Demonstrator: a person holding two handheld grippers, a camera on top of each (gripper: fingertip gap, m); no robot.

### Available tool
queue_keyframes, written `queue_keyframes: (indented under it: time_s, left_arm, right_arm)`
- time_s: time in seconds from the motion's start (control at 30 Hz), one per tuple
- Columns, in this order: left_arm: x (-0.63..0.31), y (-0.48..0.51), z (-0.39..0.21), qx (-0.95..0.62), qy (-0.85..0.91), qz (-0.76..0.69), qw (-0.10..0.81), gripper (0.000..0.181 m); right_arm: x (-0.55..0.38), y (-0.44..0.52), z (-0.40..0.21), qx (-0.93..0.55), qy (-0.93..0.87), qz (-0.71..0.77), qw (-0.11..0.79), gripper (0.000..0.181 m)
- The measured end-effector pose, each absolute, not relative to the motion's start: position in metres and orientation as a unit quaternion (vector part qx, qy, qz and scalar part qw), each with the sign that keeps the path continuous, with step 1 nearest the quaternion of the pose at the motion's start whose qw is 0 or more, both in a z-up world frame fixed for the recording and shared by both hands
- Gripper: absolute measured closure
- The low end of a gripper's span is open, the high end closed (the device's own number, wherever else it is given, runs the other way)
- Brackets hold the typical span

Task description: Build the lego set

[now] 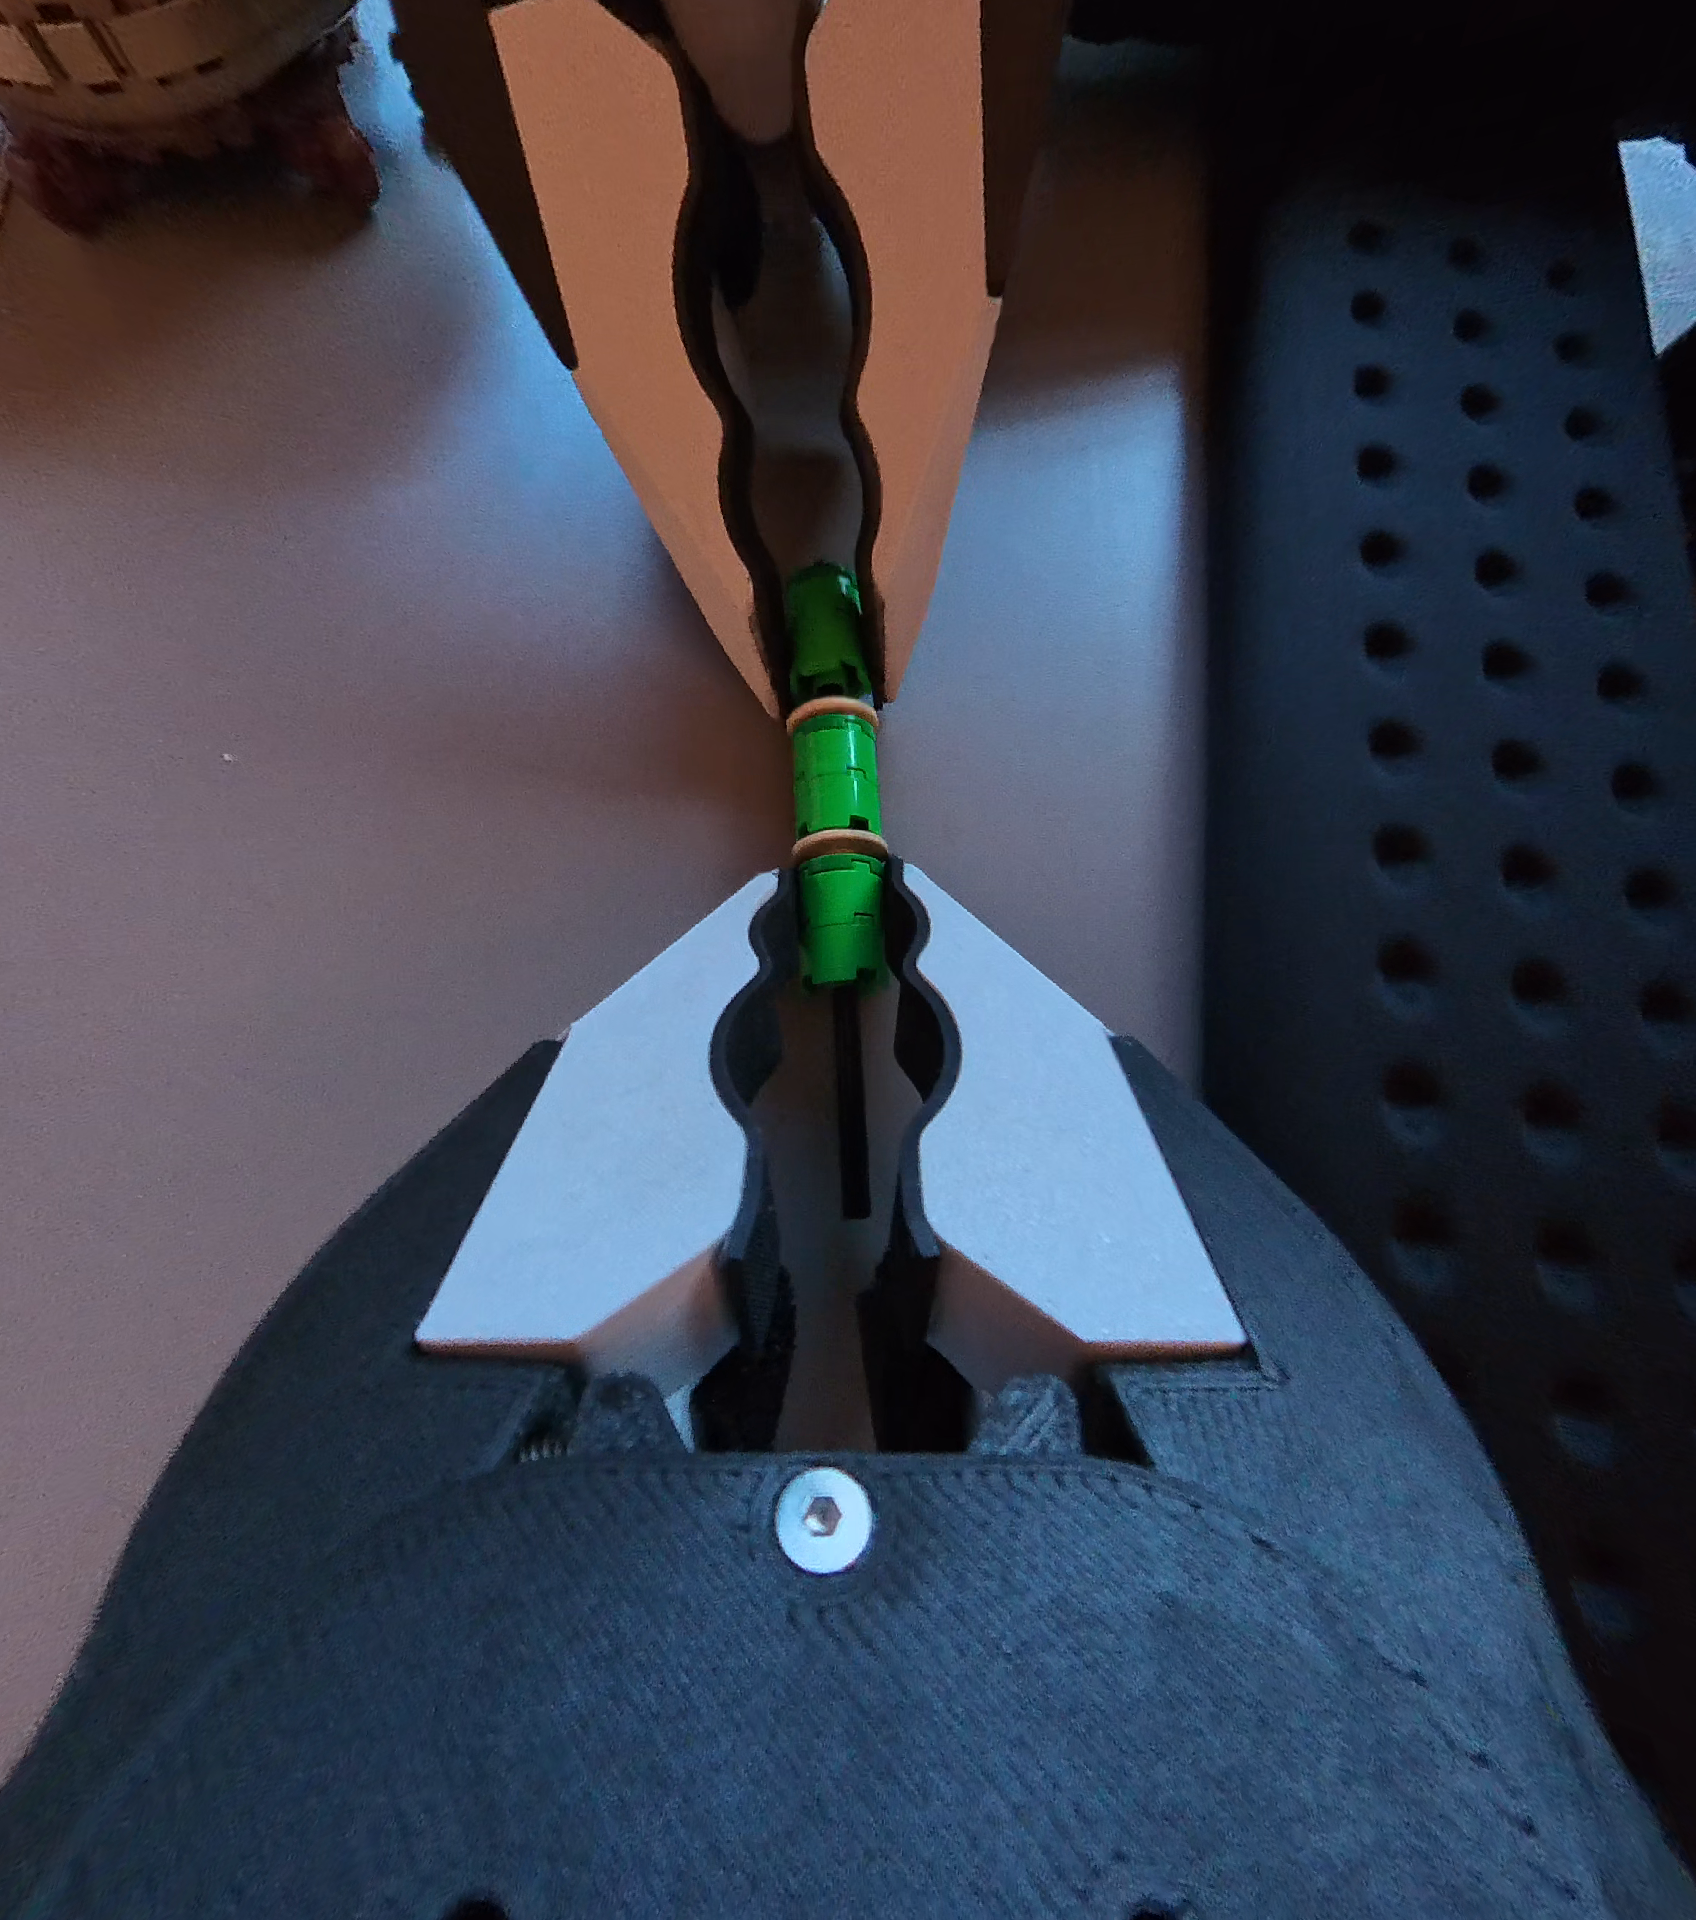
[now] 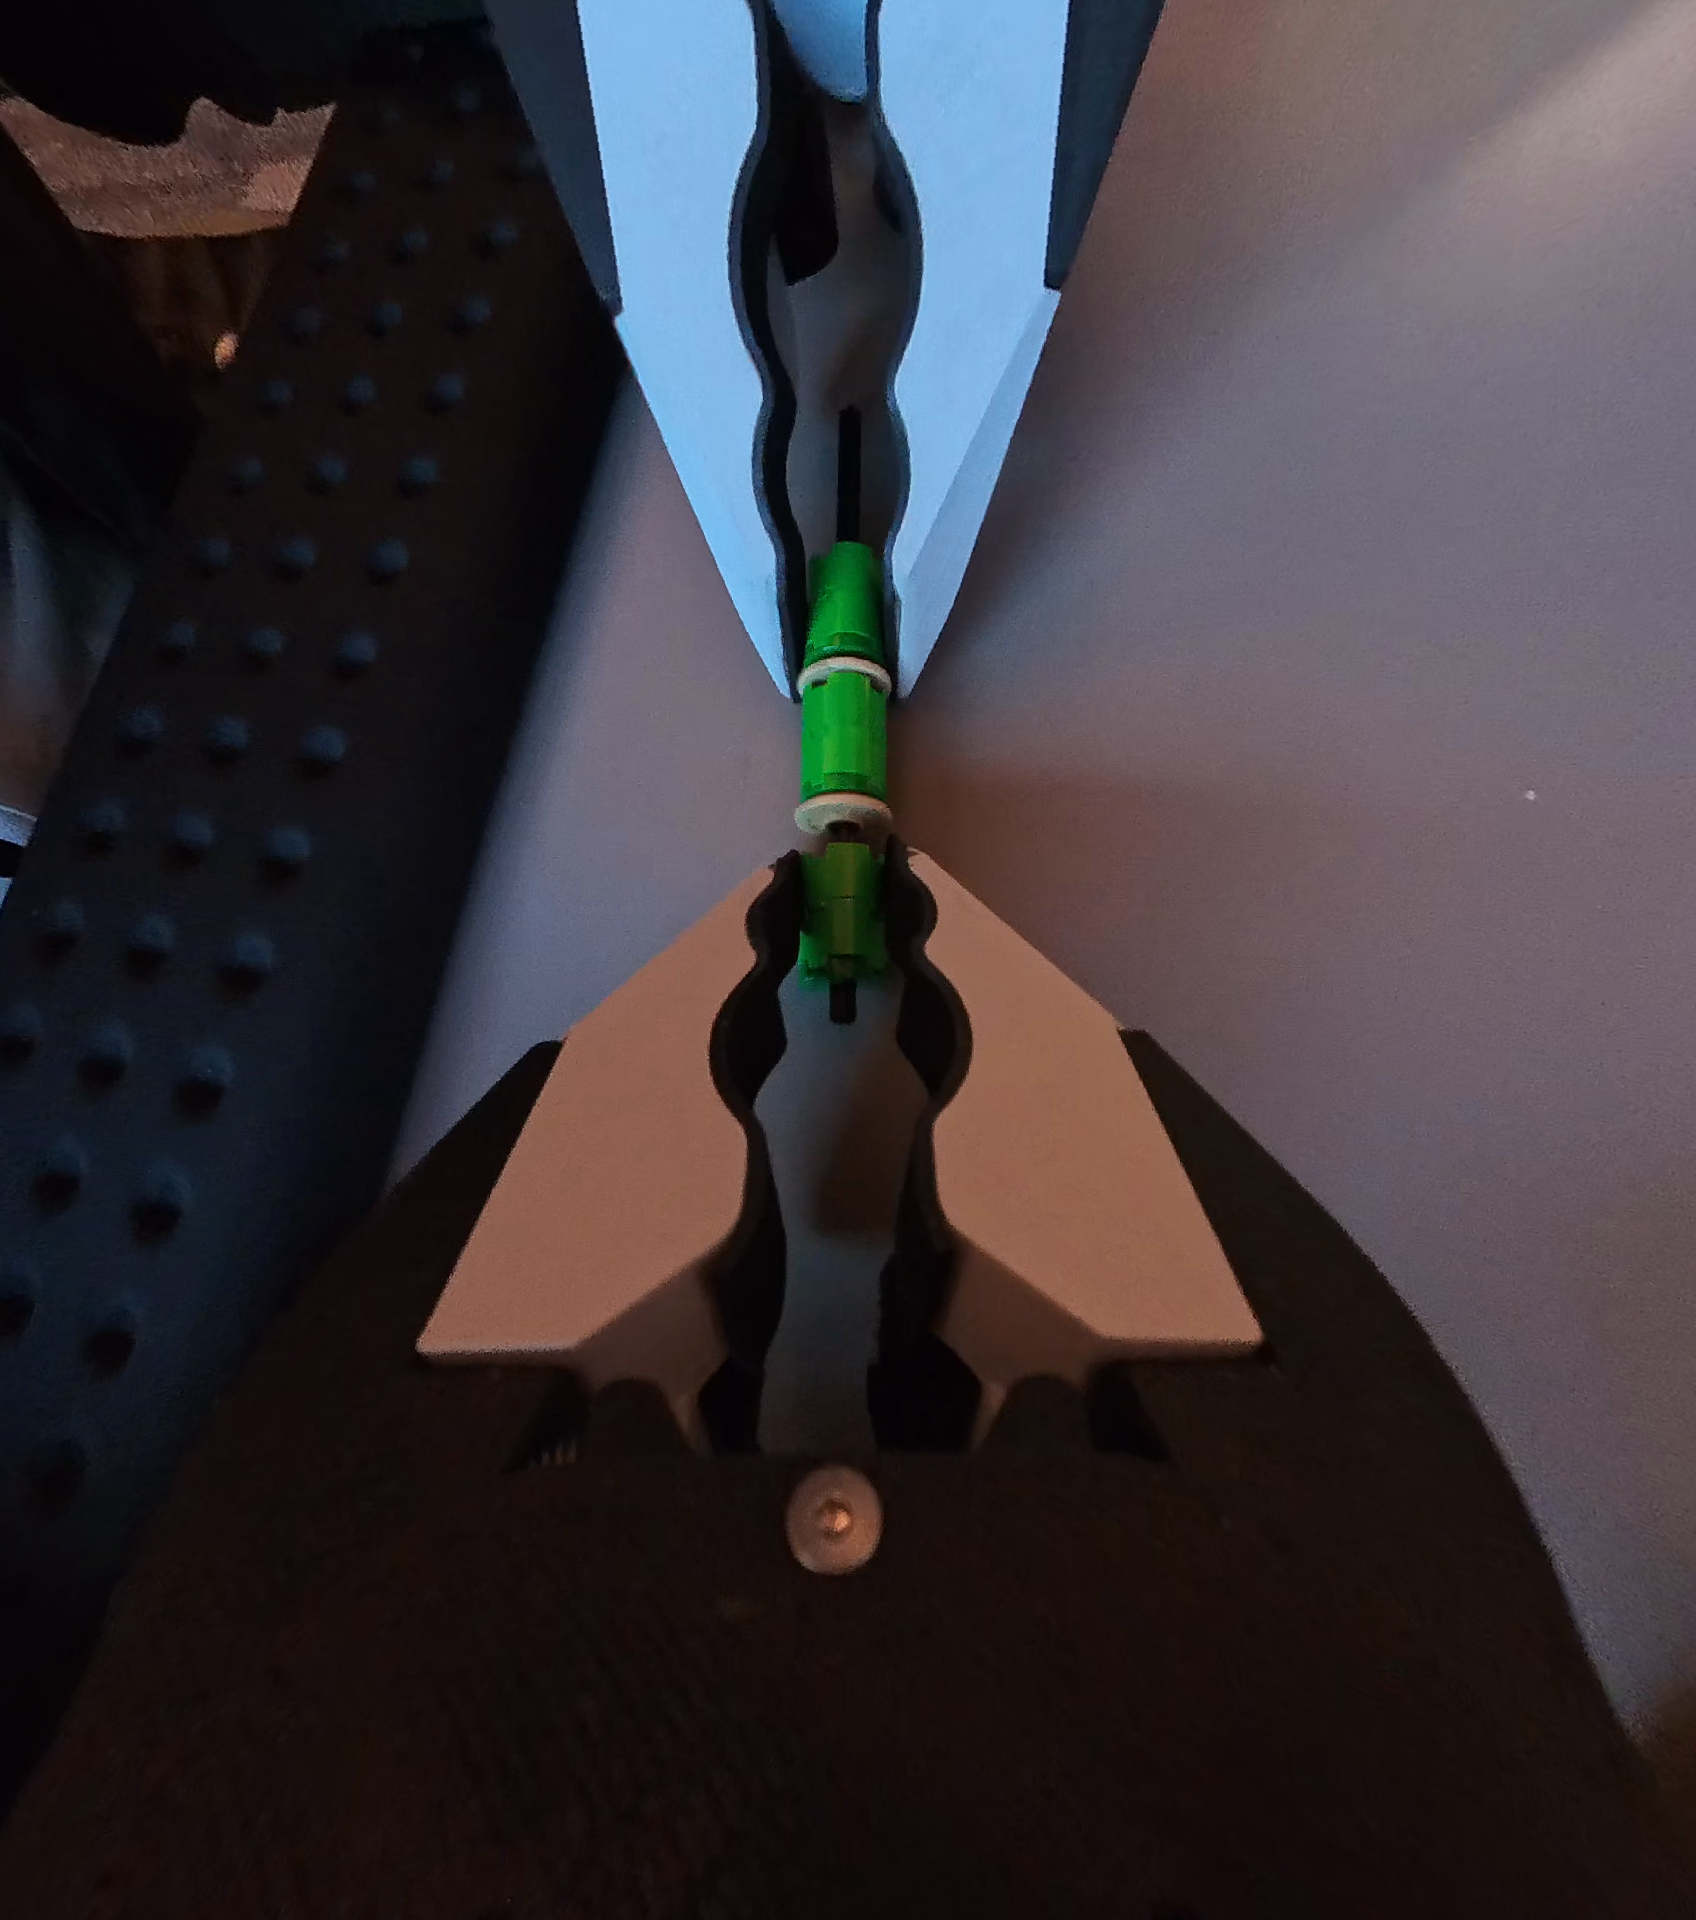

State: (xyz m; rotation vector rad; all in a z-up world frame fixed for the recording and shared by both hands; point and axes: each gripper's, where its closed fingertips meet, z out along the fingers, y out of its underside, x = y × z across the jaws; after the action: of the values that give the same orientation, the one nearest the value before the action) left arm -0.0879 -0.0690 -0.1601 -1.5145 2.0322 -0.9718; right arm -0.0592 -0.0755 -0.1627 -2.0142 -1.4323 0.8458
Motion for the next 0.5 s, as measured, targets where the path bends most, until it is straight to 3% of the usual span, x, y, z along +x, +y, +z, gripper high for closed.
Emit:
queue_keyframes:
  time_s: [0.5]
  left_arm:
    - [-0.0991,-0.0704,-0.1594,-0.544,0.729,-0.367,0.195,0.165]
  right_arm:
    - [-0.0644,-0.0783,-0.1594,-0.743,-0.514,0.348,0.252,0.164]
